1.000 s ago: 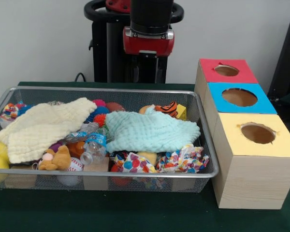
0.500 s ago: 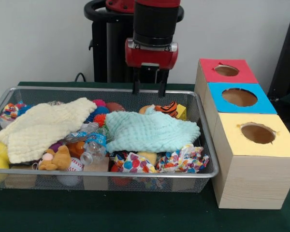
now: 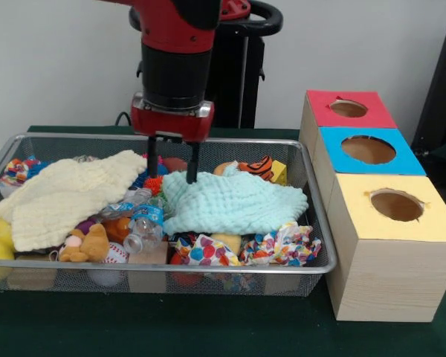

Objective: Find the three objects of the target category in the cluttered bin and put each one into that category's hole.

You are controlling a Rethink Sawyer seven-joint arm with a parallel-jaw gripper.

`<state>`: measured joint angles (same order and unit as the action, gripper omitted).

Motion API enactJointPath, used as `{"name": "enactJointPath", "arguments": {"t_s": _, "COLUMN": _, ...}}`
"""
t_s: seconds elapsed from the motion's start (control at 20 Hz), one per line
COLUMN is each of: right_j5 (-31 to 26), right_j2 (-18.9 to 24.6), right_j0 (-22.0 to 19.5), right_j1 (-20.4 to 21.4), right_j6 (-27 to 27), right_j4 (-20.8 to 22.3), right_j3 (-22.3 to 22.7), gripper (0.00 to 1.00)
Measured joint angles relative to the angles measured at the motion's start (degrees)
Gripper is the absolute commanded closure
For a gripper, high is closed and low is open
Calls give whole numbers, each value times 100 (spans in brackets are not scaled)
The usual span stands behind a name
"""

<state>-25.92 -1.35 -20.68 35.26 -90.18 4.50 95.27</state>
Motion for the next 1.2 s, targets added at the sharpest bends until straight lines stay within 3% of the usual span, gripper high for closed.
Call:
{"name": "enactJointPath", "arguments": {"t_s": 0.65, "right_j5": 37, "right_j2": 12, "right_j0": -273, "right_j1": -285, "right_j6": 0, "right_j4": 0, "right_j3": -221, "gripper": 0}}
{"name": "enactJointPath", "arguments": {"t_s": 1.2, "right_j5": 669, "right_j2": 265, "right_j0": -656, "right_j1": -479, "right_j6": 1, "right_j4": -2, "right_j3": -206, "gripper": 0}}
